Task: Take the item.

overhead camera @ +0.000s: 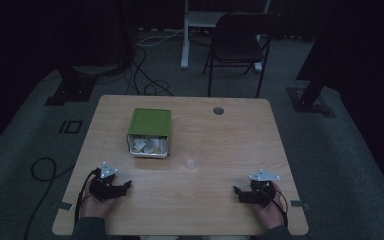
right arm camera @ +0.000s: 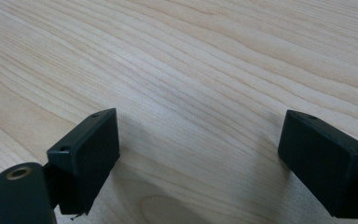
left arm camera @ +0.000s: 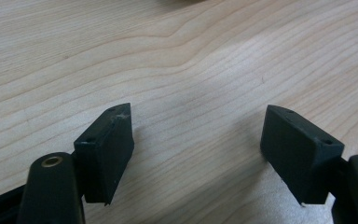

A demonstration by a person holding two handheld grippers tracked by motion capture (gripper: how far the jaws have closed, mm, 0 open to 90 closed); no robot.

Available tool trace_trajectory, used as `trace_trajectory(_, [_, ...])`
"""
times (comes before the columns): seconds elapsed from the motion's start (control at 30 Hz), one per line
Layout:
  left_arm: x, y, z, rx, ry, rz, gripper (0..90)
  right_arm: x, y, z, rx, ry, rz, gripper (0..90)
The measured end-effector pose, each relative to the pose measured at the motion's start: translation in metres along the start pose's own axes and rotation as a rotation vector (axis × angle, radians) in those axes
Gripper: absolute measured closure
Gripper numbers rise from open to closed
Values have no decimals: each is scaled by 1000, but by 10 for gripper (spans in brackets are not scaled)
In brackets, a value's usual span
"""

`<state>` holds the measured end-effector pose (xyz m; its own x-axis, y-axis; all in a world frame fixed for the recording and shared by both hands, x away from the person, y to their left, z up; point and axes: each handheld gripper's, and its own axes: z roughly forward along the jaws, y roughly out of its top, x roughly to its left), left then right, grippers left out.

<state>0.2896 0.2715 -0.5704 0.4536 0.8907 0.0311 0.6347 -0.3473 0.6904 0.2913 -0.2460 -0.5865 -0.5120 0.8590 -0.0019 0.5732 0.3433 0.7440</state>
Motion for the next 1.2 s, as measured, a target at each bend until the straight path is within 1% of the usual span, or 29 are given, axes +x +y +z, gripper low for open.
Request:
trace_trajectory(0.03, [1, 0, 0, 0, 0, 1, 280, 0, 0, 0, 0, 0, 0, 122])
trace_trajectory(0.07, [2, 0, -1, 3, -1, 2, 315, 0, 0, 0, 0, 0, 0, 122])
trace_trajectory(0.17, [4, 0, -2, 4, 0, 0, 331, 0, 0, 0, 0, 0, 0, 121])
trace_trajectory(0.2, [5, 1, -3, 9, 3, -2, 362, 0, 0, 0, 0, 0, 0, 122])
trace_trajectory(0.23, [6, 1, -4, 16, 11, -11, 369, 0, 0, 0, 0, 0, 0, 122])
trace_trajectory(0.27, [7, 2, -5, 11, 7, -18, 370, 0, 0, 0, 0, -1, 0, 122])
trace_trajectory(0.37, [8, 3, -10, 2, 10, -13, 386, 0, 0, 0, 0, -2, 1, 122])
trace_trajectory(0.53, [10, 5, -19, -24, 4, -19, 392, 0, 0, 0, 0, -2, 1, 123])
trace_trajectory(0.6, [10, 7, -22, -23, 12, -11, 389, 0, 0, 0, 0, -2, 1, 123])
trace_trajectory(0.73, [9, 8, -24, -26, 11, -10, 386, 0, 0, 0, 0, -2, 1, 123])
trace_trajectory(0.77, [9, 10, -28, -36, 15, -1, 386, 0, 0, 0, 0, -2, 1, 123])
trace_trajectory(0.83, [9, 11, -32, -54, 20, -1, 386, 0, 0, 0, 0, -3, 2, 123])
trace_trajectory(0.9, [10, 13, -36, -72, 7, -11, 390, 0, 0, 0, 0, -3, 2, 123])
trace_trajectory(0.97, [11, 15, -38, -79, -2, -13, 391, 0, 0, 0, 0, -3, 2, 123])
trace_trajectory(1.07, [9, 18, -42, -84, -1, -7, 394, 0, 0, 0, 0, -3, 2, 123])
trace_trajectory(1.2, [6, 22, -44, -83, -14, 2, 402, 1, 0, 0, -1, -5, 3, 123])
